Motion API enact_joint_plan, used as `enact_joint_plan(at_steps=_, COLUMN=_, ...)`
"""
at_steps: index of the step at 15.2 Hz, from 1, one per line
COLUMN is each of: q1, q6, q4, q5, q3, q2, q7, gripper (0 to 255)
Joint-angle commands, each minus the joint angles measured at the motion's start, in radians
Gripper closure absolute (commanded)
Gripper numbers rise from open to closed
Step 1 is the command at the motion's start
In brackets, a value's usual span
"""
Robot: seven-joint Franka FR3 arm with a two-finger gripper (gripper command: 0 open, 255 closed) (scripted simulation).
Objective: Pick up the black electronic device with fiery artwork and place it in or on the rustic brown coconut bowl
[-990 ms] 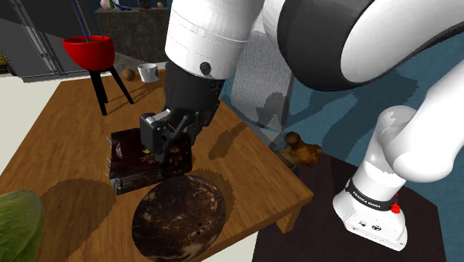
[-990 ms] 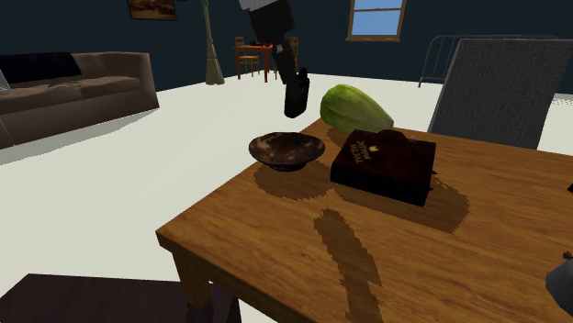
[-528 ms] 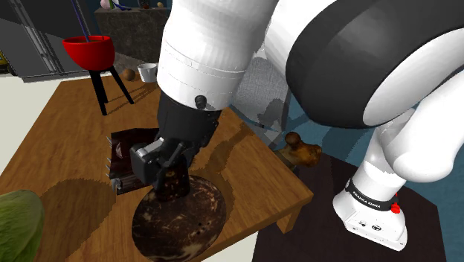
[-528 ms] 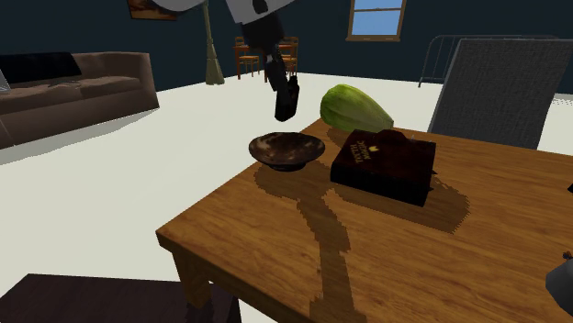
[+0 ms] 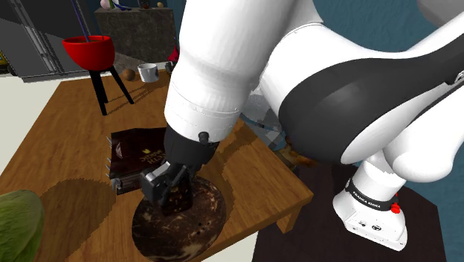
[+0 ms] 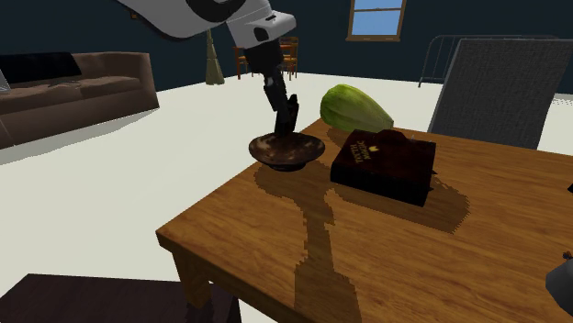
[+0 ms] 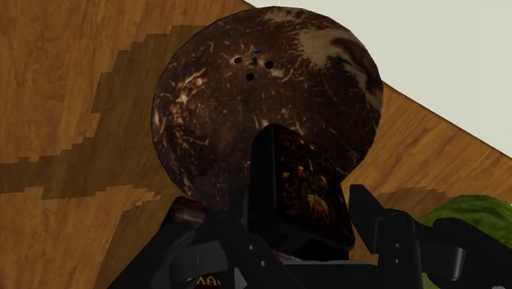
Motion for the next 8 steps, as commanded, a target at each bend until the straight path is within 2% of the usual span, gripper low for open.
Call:
enact_joint_plan(at_steps=1, q1=-0.004, q6=0.028, q4=-0.019, q5=-0.012, q3=0.007, q2=0.011, q7=0.011, gripper=255)
enact_joint_plan(at_steps=8, q1=-0.008, q6=0.053, q4=-0.035, q5=-0.025, q3=0.014, q2=0.023, q7=0.024, gripper=255)
